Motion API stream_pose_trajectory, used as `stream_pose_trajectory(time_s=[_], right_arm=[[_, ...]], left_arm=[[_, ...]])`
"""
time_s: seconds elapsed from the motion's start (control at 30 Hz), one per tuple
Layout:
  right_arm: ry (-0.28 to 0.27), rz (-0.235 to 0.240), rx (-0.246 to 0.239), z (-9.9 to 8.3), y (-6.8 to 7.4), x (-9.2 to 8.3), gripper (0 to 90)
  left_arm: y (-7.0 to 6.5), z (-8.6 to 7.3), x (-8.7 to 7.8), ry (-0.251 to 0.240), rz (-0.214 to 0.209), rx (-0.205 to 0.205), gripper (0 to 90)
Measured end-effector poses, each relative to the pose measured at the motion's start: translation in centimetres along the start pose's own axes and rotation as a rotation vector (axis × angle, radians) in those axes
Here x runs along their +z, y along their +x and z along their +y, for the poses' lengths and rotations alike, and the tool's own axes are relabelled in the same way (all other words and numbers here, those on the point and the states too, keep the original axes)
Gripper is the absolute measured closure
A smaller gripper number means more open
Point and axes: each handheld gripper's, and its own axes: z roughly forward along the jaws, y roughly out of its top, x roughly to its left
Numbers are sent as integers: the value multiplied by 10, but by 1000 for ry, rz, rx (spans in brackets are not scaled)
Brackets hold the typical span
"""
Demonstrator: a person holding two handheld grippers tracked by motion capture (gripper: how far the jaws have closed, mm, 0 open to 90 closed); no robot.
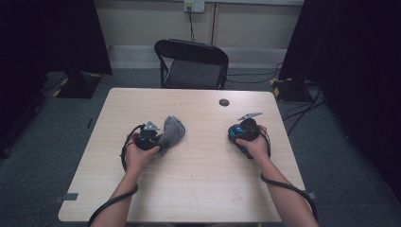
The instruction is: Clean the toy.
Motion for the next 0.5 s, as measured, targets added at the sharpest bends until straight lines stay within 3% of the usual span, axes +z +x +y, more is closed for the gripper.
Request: stream_pose_trajectory(time_s=[0.5], right_arm=[[-22,16,-8,2,-2,-7,203]], left_arm=[[-6,4,3,13,24,-7,304]])
